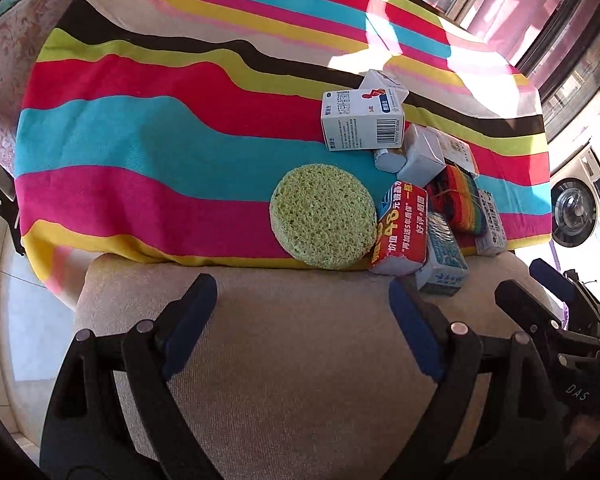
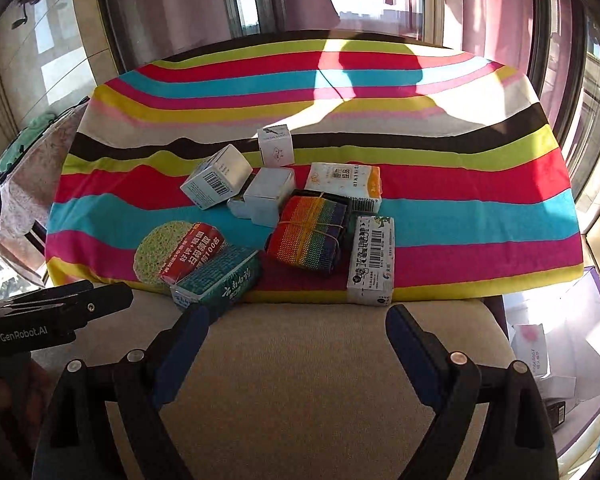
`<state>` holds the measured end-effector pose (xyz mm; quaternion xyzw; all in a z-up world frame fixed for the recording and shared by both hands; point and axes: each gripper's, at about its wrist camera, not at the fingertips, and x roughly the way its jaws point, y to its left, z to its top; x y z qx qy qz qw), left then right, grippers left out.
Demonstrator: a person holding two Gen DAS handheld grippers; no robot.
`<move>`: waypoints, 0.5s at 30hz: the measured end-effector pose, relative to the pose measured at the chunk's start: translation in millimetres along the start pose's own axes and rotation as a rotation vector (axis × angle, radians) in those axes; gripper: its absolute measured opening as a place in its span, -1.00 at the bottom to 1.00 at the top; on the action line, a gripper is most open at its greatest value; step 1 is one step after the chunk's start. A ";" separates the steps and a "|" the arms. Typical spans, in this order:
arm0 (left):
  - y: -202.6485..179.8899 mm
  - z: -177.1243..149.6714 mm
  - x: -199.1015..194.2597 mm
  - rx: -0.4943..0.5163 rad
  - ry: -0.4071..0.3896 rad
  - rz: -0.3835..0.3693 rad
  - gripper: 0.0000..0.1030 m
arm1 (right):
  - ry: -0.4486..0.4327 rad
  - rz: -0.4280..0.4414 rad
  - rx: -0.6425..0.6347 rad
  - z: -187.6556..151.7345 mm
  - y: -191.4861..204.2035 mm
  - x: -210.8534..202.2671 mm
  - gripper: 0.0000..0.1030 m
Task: Organize objects
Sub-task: 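Move both open grippers back to the pile of boxes, then grasp the green round sponge with the left gripper while the right grasps the blue-green box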
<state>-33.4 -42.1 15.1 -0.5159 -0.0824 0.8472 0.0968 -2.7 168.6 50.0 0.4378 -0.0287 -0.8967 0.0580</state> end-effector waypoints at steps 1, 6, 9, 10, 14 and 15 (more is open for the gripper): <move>1.1 3.3 4.8 0.023 0.022 0.019 0.79 | 0.012 0.010 -0.012 1.3 6.0 3.0 0.78; -2.3 12.0 25.7 0.137 0.118 0.019 0.79 | 0.053 0.038 -0.054 7.4 28.9 17.5 0.78; -9.8 15.3 30.7 0.211 0.128 0.038 0.82 | 0.085 0.039 -0.086 11.0 39.9 27.5 0.78; -10.5 16.9 33.2 0.223 0.132 0.045 0.83 | 0.094 0.041 -0.096 12.6 43.0 31.8 0.78; -10.7 21.3 39.1 0.239 0.137 0.032 0.83 | 0.127 0.023 -0.090 18.5 42.3 44.2 0.78; -12.3 20.7 41.1 0.248 0.147 0.022 0.83 | 0.132 0.027 -0.078 19.6 39.9 45.7 0.78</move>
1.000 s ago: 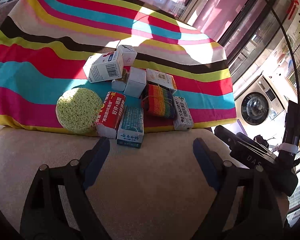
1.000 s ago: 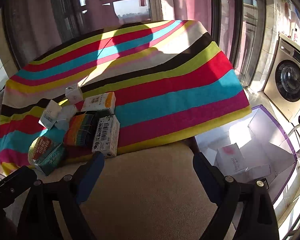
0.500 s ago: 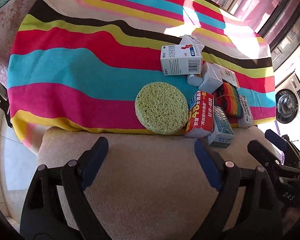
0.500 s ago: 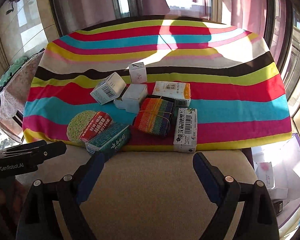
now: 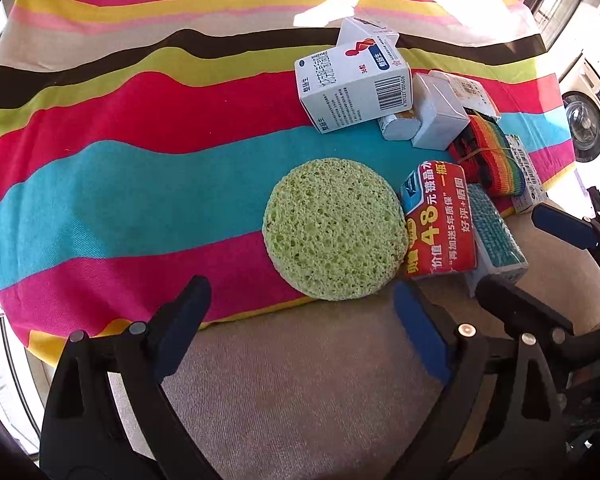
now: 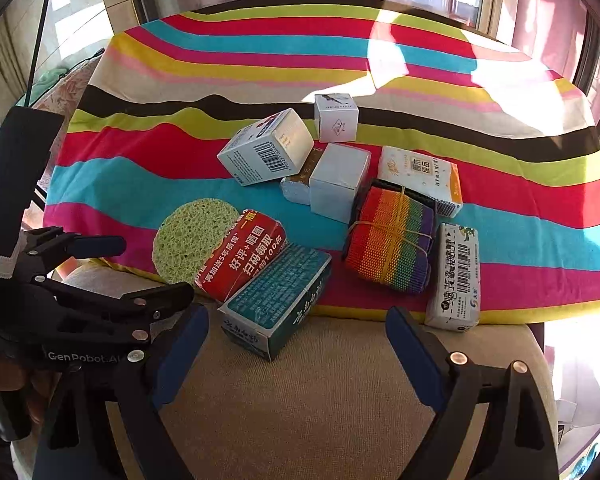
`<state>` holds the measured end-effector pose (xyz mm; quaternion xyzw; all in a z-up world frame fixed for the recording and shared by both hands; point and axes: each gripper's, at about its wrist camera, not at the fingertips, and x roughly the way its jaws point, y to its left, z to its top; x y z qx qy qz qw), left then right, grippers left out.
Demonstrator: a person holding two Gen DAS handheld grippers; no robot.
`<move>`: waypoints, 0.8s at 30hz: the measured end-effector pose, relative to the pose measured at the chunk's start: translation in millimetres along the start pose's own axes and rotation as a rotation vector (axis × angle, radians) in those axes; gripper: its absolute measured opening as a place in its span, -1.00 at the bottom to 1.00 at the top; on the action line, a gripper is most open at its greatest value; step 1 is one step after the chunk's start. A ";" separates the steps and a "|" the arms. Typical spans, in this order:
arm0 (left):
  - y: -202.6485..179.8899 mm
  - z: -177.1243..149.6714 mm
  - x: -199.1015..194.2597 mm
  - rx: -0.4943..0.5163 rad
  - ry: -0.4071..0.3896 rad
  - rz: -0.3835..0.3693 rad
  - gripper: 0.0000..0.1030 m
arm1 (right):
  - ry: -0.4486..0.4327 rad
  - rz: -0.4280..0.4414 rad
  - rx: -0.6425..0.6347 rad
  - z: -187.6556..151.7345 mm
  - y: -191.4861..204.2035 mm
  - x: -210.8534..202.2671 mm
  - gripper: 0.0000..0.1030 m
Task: Organize objects
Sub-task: 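Grasp the green round sponge with the left gripper while the right grasps the blue-green box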
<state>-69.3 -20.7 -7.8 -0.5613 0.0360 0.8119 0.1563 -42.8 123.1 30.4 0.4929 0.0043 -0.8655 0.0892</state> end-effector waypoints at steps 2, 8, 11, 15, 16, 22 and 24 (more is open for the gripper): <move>-4.4 0.3 3.3 0.021 0.008 0.005 0.83 | 0.016 -0.014 0.023 0.3 -5.8 2.8 0.78; -13.5 7.5 7.4 0.053 -0.002 0.003 0.83 | 0.013 -0.100 0.097 -4.0 -29.2 0.6 0.78; -13.4 15.7 9.4 0.052 -0.009 0.003 0.83 | 0.007 -0.096 0.111 -4.3 -35.2 -0.3 0.78; -16.0 18.0 11.7 0.072 -0.018 0.020 0.83 | -0.008 -0.071 0.065 -2.4 -29.0 -0.1 0.78; -16.6 17.9 11.8 0.075 -0.021 0.025 0.83 | -0.009 -0.071 0.050 -1.3 -26.6 1.1 0.78; -14.2 12.4 5.8 0.091 -0.048 0.029 0.61 | -0.021 -0.055 0.006 4.3 -18.8 6.4 0.73; -10.6 9.6 1.8 0.089 -0.051 0.026 0.61 | -0.021 -0.041 0.004 5.0 -18.8 7.8 0.59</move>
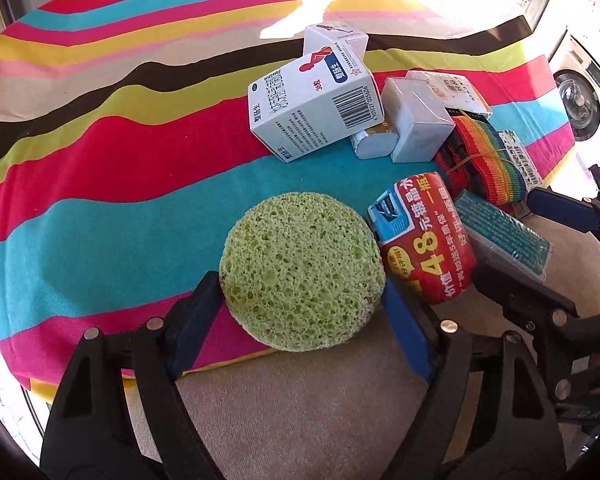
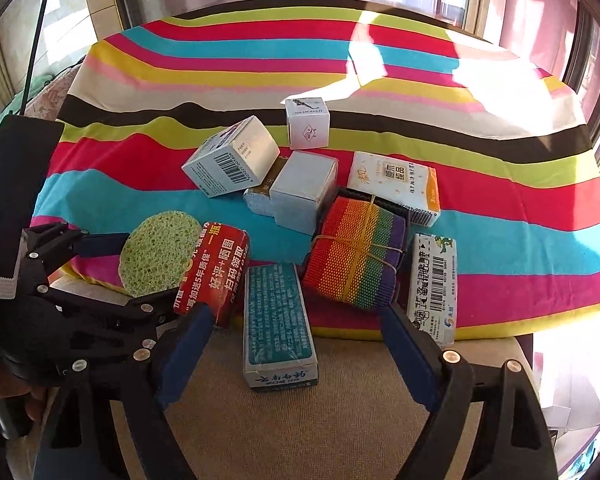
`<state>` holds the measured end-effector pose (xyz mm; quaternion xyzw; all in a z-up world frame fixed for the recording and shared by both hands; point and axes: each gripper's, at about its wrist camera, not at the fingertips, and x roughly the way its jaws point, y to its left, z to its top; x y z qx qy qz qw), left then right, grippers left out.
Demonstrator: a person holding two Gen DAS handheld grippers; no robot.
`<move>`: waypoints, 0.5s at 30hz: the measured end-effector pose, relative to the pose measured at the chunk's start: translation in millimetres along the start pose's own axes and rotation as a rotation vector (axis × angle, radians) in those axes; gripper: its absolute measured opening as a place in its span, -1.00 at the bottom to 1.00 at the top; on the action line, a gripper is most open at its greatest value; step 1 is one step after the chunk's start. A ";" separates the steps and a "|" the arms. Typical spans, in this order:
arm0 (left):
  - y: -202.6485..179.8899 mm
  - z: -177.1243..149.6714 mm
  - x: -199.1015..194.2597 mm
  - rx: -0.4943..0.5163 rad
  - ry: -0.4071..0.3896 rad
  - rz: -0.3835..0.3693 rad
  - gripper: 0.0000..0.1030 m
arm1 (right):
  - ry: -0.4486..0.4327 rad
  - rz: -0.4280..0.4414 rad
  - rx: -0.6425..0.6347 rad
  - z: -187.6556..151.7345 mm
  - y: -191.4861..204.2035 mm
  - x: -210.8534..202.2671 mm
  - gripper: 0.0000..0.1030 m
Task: Organize objects
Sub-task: 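Grasp the green round sponge with the left gripper while the right grasps the blue-green box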
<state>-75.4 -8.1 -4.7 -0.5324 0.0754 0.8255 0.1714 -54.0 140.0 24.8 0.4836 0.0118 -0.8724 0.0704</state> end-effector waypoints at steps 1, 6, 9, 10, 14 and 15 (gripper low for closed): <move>0.5 -0.6 -0.7 -0.002 -0.001 -0.001 0.61 | 0.001 0.005 0.000 -0.2 -0.2 1.0 0.54; 1.8 -4.9 -6.0 -0.019 -0.005 -0.012 0.60 | -0.005 0.027 0.000 -2.1 -0.1 0.3 0.34; 5.8 -12.6 -13.8 -0.052 -0.014 -0.016 0.60 | 0.020 0.038 -0.003 -4.0 0.3 4.8 -0.08; 5.3 -12.3 -13.4 -0.069 -0.017 -0.021 0.60 | 0.031 0.050 0.003 -5.3 -0.6 6.9 -0.14; 7.5 -17.1 -19.8 -0.106 -0.033 -0.027 0.60 | 0.031 0.077 0.011 -7.4 -2.3 6.5 -0.27; 7.6 -18.4 -21.8 -0.111 -0.037 -0.023 0.60 | 0.027 0.079 0.009 -7.7 -1.9 5.5 -0.28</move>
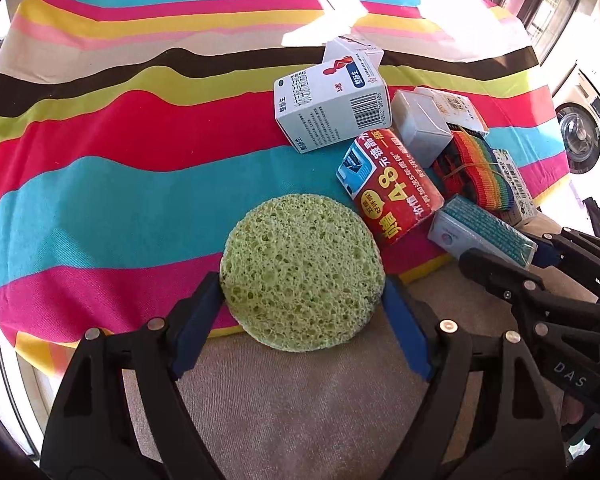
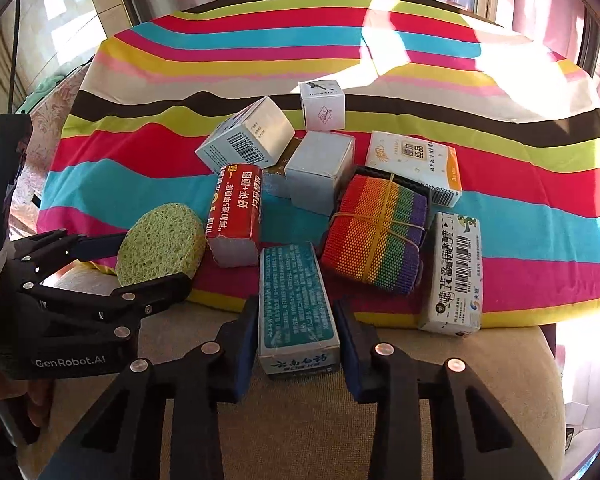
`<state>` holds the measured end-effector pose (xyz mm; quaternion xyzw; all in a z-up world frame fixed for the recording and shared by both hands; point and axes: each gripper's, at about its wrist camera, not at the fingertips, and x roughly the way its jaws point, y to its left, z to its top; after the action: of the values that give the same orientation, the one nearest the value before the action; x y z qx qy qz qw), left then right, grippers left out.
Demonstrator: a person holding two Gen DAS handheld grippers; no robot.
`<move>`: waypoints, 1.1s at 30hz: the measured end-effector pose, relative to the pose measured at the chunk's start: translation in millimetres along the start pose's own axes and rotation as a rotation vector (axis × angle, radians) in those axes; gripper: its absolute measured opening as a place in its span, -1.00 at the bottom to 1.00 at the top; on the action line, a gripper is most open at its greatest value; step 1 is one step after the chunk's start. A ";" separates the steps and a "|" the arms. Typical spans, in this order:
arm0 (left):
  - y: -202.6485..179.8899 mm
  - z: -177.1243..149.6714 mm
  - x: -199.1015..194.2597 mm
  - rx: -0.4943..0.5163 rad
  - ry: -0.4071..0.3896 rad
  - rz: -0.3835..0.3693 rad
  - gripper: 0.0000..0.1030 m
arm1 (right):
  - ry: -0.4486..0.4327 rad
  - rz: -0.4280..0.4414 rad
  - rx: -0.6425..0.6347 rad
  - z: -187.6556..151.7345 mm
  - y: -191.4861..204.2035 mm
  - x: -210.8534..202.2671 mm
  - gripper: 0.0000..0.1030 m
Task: Organize objects
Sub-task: 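Grasp the green round sponge with the left gripper while the right grasps the blue-green box, then carry the sponge and blue-green box over the storage box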
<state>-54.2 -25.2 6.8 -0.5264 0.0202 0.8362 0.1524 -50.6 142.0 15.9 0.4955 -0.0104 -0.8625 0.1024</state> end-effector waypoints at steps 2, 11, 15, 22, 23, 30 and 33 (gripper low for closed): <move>-0.4 -2.5 -4.8 -0.009 -0.011 0.005 0.60 | -0.012 0.010 -0.003 -1.1 0.3 -2.5 -0.31; -10.2 -7.6 -17.7 -0.071 -0.067 0.005 0.60 | -0.057 0.000 -0.011 -4.8 3.2 -17.0 -0.33; -15.8 -10.2 -23.4 -0.085 -0.082 0.001 0.60 | -0.085 -0.013 -0.001 -6.5 0.2 -26.8 -0.33; -32.5 -17.2 -33.9 -0.083 -0.120 0.023 0.60 | -0.112 -0.020 0.026 -12.2 -10.8 -39.0 -0.33; -35.3 -18.2 -35.3 -0.080 -0.125 0.022 0.60 | -0.114 -0.021 0.031 -13.1 -12.5 -40.4 -0.33; -52.2 -18.8 -41.5 -0.060 -0.165 0.020 0.60 | -0.136 -0.059 0.070 -17.5 -27.4 -48.5 -0.33; -59.5 -18.9 -42.9 -0.054 -0.175 0.002 0.60 | -0.142 -0.082 0.088 -19.3 -34.5 -51.6 -0.33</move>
<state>-4.2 17.8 44.0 -0.4554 -0.0154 0.8793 0.1385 -14.7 187.0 46.0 0.4373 -0.0350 -0.8976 0.0441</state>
